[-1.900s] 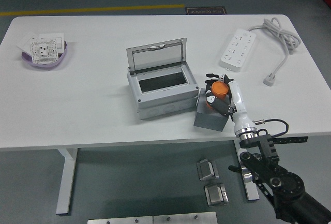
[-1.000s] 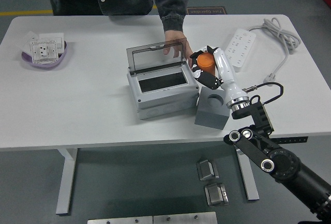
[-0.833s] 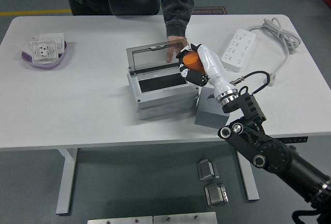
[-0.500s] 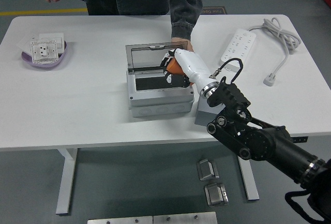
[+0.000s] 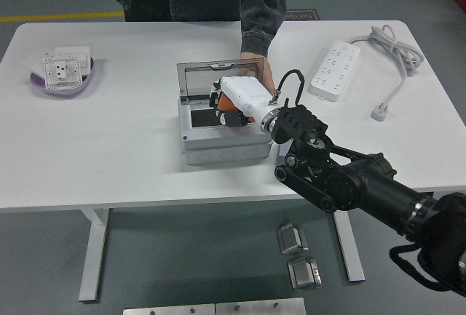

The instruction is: Pick up the cylinder from the cube,place it in the box,flap close box

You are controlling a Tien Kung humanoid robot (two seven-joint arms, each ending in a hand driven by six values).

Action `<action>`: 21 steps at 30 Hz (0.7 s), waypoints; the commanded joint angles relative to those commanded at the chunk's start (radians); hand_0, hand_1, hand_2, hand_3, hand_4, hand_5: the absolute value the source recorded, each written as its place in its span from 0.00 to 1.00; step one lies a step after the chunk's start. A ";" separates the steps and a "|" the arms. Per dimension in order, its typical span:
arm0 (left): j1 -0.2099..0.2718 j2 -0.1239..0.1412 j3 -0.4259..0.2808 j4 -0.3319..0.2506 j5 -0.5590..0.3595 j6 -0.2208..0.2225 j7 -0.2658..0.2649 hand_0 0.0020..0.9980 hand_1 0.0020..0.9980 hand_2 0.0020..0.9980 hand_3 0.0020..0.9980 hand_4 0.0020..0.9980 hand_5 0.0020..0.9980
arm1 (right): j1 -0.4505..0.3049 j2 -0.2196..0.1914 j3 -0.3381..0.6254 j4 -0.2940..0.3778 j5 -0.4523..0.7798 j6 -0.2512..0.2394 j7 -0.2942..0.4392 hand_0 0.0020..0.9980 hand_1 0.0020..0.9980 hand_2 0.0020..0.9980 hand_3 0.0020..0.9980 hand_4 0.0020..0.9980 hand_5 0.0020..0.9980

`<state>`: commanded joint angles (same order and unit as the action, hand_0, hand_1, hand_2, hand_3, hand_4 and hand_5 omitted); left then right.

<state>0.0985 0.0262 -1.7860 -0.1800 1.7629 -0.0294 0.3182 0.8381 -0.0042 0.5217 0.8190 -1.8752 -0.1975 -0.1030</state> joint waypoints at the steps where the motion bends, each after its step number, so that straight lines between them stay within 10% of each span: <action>1: 0.000 0.001 0.000 0.000 0.001 0.000 0.000 0.67 0.67 0.57 0.67 0.44 0.00 | 0.008 0.004 -0.008 -0.006 -0.008 0.009 -0.003 0.10 0.18 0.42 0.38 0.00 0.00; 3: -0.001 0.002 0.001 0.000 0.001 -0.001 0.000 0.67 0.67 0.57 0.67 0.44 0.00 | 0.020 0.004 -0.021 -0.013 -0.027 0.021 -0.007 0.21 0.26 0.52 0.58 0.16 0.00; 8: -0.004 0.005 0.011 0.000 -0.007 -0.001 0.000 0.67 0.67 0.57 0.67 0.44 0.00 | 0.041 0.004 -0.048 -0.021 -0.069 0.024 0.001 0.21 0.26 0.52 0.58 0.16 0.00; 9: -0.005 0.005 0.013 0.000 -0.009 -0.001 0.000 0.67 0.67 0.57 0.67 0.44 0.00 | 0.044 0.004 -0.052 -0.021 -0.072 0.022 0.004 0.57 0.60 0.69 0.79 0.55 0.13; 14: -0.004 0.007 0.014 0.000 -0.009 -0.001 0.002 0.67 0.67 0.57 0.67 0.44 0.00 | 0.045 0.004 -0.066 -0.018 -0.072 0.005 0.019 0.57 0.60 0.69 0.79 0.55 0.13; 15: -0.004 0.007 0.014 0.000 -0.009 -0.001 0.002 0.67 0.67 0.57 0.66 0.43 0.00 | 0.045 0.004 -0.066 -0.019 -0.072 -0.001 0.022 0.69 0.66 0.74 0.93 0.75 0.20; 21: -0.006 0.005 0.022 0.000 -0.014 -0.002 0.003 0.67 0.67 0.56 0.66 0.43 0.00 | 0.036 0.004 -0.051 -0.021 -0.081 -0.040 0.034 0.70 0.65 0.74 0.95 0.80 0.23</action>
<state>0.0925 0.0317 -1.7638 -0.1800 1.7485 -0.0310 0.3211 0.8742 0.0000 0.4712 0.7982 -1.9563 -0.2374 -0.0686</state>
